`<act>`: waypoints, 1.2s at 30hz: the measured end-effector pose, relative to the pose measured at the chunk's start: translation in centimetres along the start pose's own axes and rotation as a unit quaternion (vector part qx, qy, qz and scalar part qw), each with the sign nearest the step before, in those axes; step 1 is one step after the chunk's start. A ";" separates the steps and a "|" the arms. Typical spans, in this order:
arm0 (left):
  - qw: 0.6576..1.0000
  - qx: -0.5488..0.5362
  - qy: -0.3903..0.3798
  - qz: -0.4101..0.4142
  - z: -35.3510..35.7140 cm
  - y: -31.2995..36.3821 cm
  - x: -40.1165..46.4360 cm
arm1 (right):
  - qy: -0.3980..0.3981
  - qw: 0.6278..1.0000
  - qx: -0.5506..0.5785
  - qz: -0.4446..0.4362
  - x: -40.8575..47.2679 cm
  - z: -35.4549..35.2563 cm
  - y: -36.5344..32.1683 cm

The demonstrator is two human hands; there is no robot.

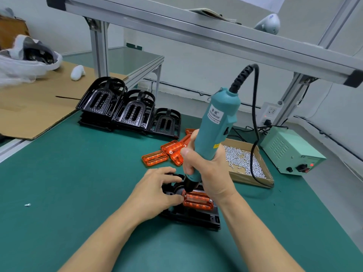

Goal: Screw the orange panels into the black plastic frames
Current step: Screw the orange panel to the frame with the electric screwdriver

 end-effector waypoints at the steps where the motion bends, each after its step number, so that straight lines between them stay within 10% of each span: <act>1: 1.000 0.000 -0.001 0.000 0.0 0.0 0.0 | -0.002 1.000 -0.001 0.001 0.0 0.1 0.0; 16: 0.999 0.026 0.026 0.004 0.8 0.4 0.2 | -0.016 0.999 0.042 -0.007 0.3 -0.7 0.0; 22: 0.999 0.033 0.030 0.013 0.8 0.5 0.1 | 0.151 0.988 0.002 0.010 2.1 -5.4 -3.4; 29: 0.998 0.035 0.045 0.025 0.8 0.1 -0.3 | 0.365 0.900 -0.170 0.167 -1.3 -15.7 -2.0; 36: 0.998 0.030 0.055 0.027 0.8 0.3 -0.4 | 0.247 0.784 -0.365 0.437 -9.2 -23.4 2.4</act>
Point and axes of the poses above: each hand's wrist, its own x-axis towards the middle knuckle, its own z-axis out of the palm, y = z × x, the point moved 3 cm from there along x, towards the middle knuckle, and after that the axes turned 14 degrees about -x, right-handed, at the moved point
